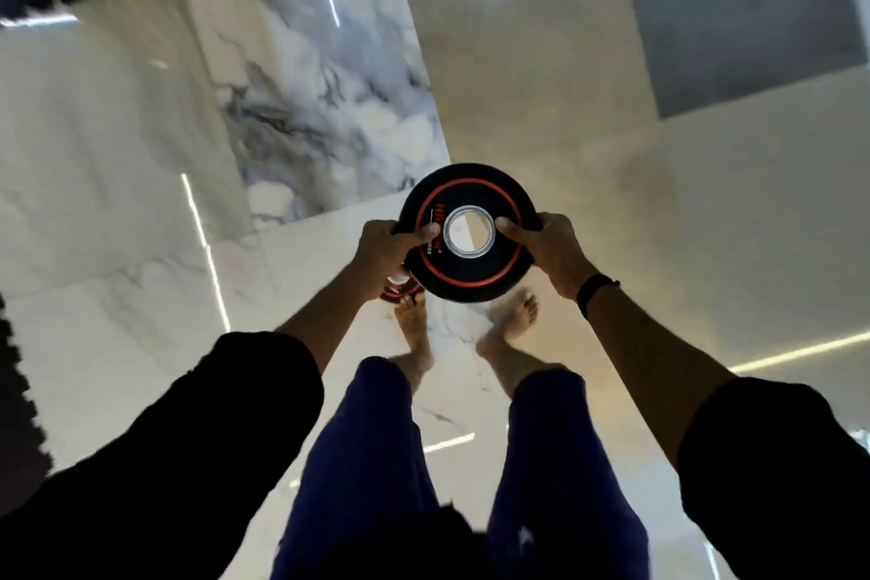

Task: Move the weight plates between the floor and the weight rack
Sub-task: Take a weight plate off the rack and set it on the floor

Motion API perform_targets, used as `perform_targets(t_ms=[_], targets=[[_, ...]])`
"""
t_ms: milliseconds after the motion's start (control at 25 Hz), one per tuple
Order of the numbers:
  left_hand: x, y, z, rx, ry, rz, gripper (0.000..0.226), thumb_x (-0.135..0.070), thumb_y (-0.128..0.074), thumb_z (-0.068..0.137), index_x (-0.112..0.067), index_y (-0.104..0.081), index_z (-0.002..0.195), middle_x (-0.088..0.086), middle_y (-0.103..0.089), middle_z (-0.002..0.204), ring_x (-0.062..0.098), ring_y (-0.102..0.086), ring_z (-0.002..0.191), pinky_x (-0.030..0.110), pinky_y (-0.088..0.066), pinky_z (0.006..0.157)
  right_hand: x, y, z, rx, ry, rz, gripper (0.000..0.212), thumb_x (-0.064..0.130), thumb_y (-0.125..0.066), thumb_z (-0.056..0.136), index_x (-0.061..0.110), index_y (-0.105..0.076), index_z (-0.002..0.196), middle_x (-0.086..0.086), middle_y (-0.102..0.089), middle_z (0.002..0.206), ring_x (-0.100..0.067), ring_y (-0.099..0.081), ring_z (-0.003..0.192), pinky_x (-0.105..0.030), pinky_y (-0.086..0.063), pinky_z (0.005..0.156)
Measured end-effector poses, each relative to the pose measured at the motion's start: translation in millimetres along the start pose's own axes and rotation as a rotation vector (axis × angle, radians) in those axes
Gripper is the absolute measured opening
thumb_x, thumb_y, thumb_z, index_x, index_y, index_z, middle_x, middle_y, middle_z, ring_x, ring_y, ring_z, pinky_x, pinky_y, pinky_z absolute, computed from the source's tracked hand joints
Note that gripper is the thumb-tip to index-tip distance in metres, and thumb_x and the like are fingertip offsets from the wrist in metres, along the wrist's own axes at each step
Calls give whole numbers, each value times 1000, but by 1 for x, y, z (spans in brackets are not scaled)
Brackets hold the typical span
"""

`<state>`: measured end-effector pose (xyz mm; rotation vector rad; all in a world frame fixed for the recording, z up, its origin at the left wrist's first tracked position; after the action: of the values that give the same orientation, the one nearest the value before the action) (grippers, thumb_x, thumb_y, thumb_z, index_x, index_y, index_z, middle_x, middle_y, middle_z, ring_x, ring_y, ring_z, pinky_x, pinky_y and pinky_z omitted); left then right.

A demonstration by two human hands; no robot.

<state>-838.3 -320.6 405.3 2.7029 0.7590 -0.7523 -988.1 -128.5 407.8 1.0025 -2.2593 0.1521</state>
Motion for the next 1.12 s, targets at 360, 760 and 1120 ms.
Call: perform_targets(t_ms=[360,760,1120], targets=[[-176,163,-250,-401,-596,-284,23,-20,-79,81,-8,-63,91,3,-63,76,8,-63,59,28,-56,50,325,-93,-161,286,717,-304,23,23,-80,82,4,-69,90,0,-71,81,-3,-66,66,-20,-53,62],[-116,305,-517,-1283,-862,-524,24,-21,-86,73,-11,-70,86,9,-69,79,23,-65,71,47,-58,69,441,-345,-367,975,1091,-345,37,20,-78,83,0,-67,112,-15,-74,107,-26,-72,100,-42,-57,90],[99,300,-764,-1964,-649,-483,22,-30,-86,72,-26,-69,86,3,-75,88,20,-74,82,39,-61,74,288,-530,-629,1686,1041,-371,64,42,-88,65,8,-64,114,-10,-73,112,-26,-70,106,-51,-55,96]])
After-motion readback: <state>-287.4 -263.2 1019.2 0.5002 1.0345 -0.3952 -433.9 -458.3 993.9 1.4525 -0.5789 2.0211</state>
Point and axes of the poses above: each hand's wrist, its own z-axis towards the middle knuckle, its own y-axis out of the back of the hand, x = y × z, the point moved 2 cm from there along z, towards the middle knuckle
